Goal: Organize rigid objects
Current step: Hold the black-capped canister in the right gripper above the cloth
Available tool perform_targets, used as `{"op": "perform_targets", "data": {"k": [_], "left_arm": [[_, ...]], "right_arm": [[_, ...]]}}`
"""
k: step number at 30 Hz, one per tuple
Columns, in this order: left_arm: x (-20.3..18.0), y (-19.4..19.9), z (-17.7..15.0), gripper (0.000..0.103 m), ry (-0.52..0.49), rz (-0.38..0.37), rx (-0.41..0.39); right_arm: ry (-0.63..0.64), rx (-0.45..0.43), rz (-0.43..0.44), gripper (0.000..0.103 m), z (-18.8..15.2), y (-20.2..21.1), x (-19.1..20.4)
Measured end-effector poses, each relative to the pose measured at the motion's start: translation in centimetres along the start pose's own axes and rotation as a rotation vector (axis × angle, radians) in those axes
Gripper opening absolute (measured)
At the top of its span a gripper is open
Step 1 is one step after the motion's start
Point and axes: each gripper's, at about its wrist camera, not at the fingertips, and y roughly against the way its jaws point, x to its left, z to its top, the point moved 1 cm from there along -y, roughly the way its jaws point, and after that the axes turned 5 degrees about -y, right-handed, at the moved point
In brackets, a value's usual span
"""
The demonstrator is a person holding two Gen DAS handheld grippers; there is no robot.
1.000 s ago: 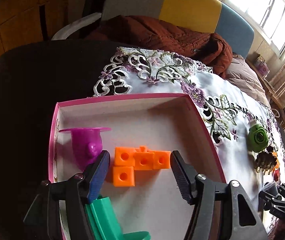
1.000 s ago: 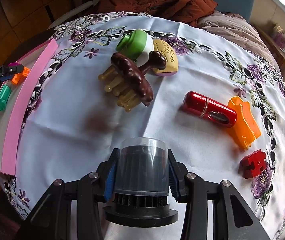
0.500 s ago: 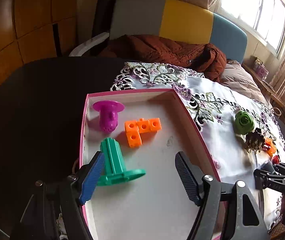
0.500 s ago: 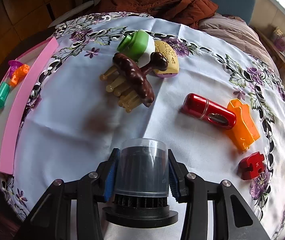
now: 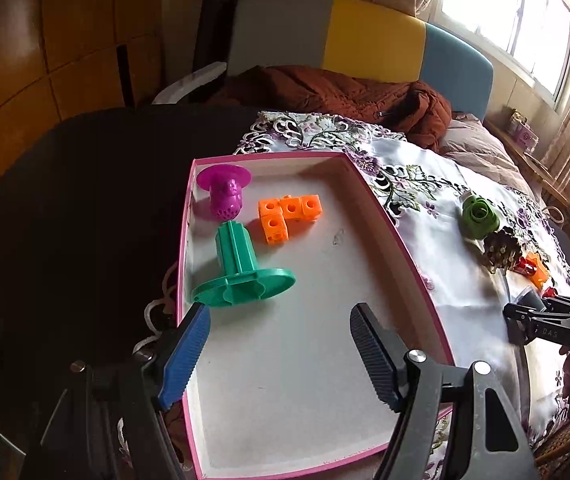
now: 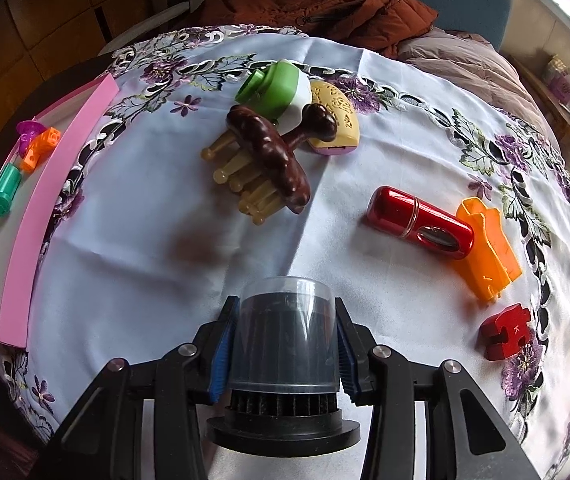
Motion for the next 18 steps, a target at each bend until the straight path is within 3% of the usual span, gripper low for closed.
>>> {"op": "perform_targets", "data": {"k": [18], "left_arm": [[1.2, 0.5, -1.3, 0.073, 0.036, 0.005, 0.017]], "right_arm": [[0.037, -0.019, -0.036, 0.043, -0.2, 0.1, 0.7]]}}
